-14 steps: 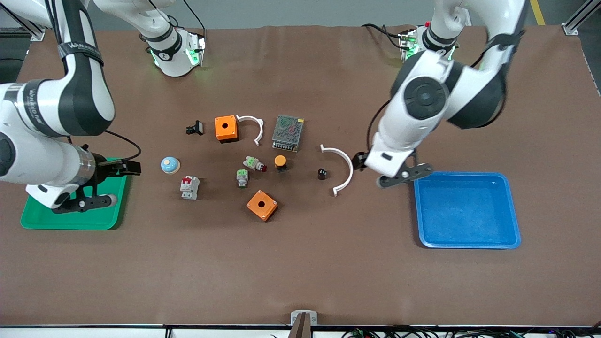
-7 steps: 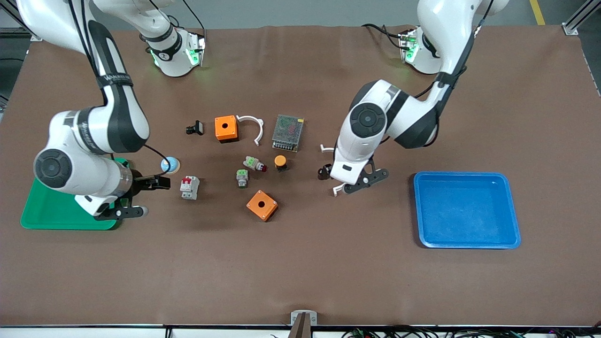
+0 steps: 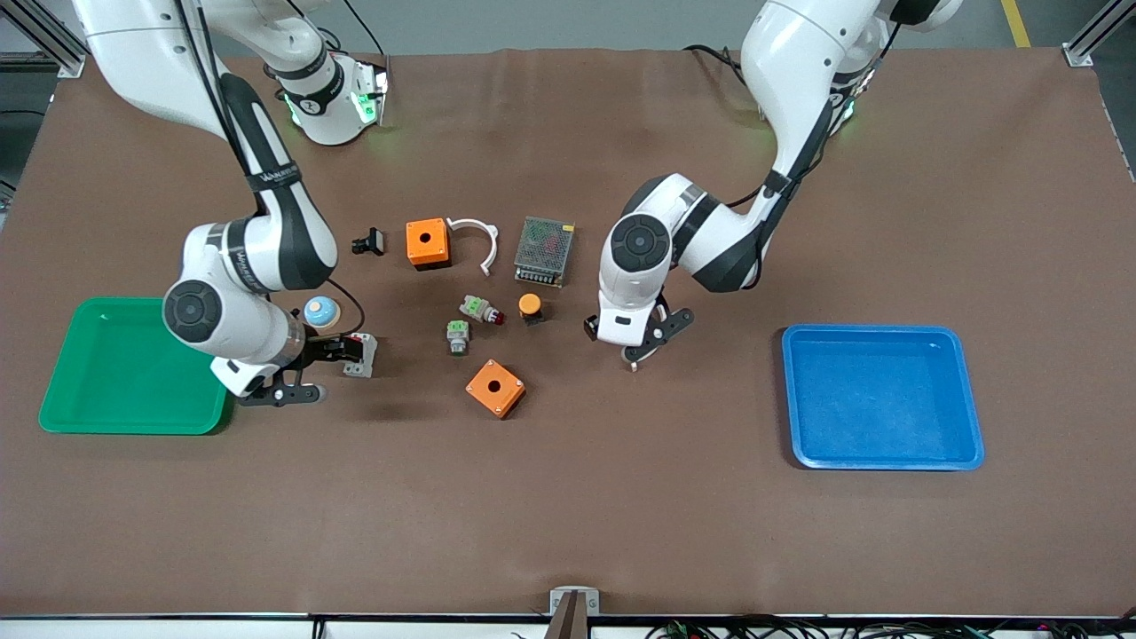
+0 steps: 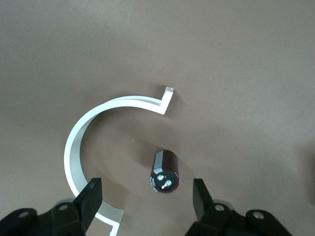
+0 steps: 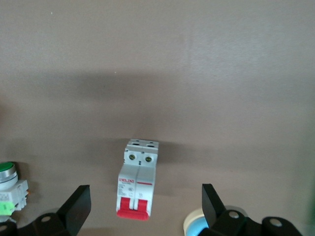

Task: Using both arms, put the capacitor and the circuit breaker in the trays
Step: 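Close the right gripper on the breaker while the left gripper grips the capacitor, then carry the breaker over the green tray while the left gripper lifts the capacitor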

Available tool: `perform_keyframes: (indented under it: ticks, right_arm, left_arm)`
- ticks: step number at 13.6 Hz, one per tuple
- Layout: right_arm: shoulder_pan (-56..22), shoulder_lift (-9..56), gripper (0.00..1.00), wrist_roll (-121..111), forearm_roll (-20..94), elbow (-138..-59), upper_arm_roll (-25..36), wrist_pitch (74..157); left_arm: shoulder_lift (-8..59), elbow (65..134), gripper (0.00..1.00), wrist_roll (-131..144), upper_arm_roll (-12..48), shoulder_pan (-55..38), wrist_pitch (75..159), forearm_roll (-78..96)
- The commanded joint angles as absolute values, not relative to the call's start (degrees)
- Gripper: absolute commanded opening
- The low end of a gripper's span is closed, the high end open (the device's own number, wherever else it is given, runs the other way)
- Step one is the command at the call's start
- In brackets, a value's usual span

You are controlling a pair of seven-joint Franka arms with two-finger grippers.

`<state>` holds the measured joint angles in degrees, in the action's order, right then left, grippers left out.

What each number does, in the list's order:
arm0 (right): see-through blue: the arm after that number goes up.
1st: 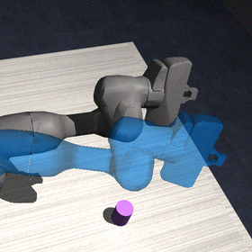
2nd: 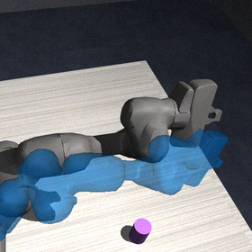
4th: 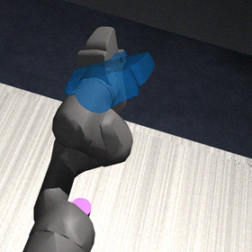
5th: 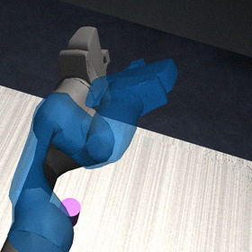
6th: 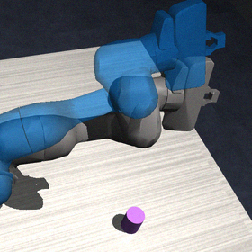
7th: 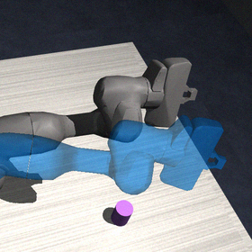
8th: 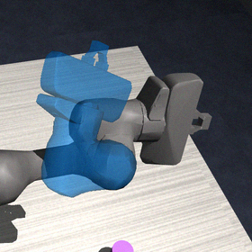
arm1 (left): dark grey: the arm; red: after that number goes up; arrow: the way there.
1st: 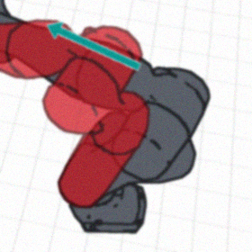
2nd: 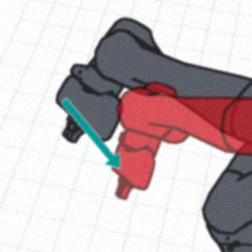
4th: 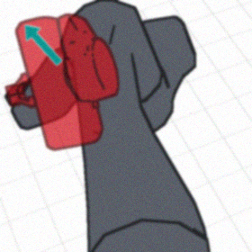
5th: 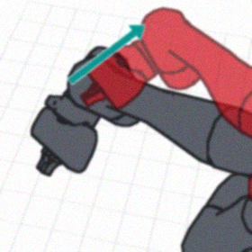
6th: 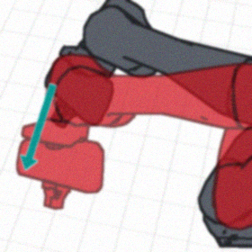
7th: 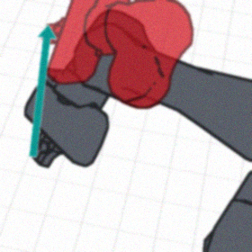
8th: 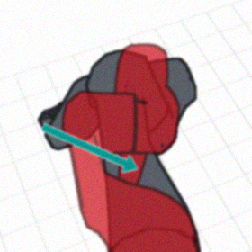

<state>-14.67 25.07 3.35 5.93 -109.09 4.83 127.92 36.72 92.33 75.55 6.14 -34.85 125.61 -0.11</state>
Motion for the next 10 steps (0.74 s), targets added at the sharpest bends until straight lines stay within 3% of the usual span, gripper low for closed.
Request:
perform_keyframes:
  ticks: [1,7,8,10]
  right_arm:
    - [-15.0,26.6,0.99,3.9,7.3,-109.3,5.2,129.8]
    - [-15.6,27.9,0.99,4.0,7.8,-111.1,5.1,132.4]
    - [-15.8,27.9,0.95,4.0,8.1,-111.4,5.1,132.5]
    - [-15.8,27.9,0.77,4.0,8.2,-111.6,5.1,132.5]
  left_arm:
    - [37.0,91.9,0.8,78.8,5.8,-35.3,127.2,-0.2]
    - [40.1,92.0,0.7,78.9,5.7,-36.5,132.5,-0.4]
    - [40.3,92.1,0.69,78.9,5.7,-36.5,132.5,-0.4]
    - [40.8,92.2,0.64,78.7,5.7,-36.6,132.5,-0.7]
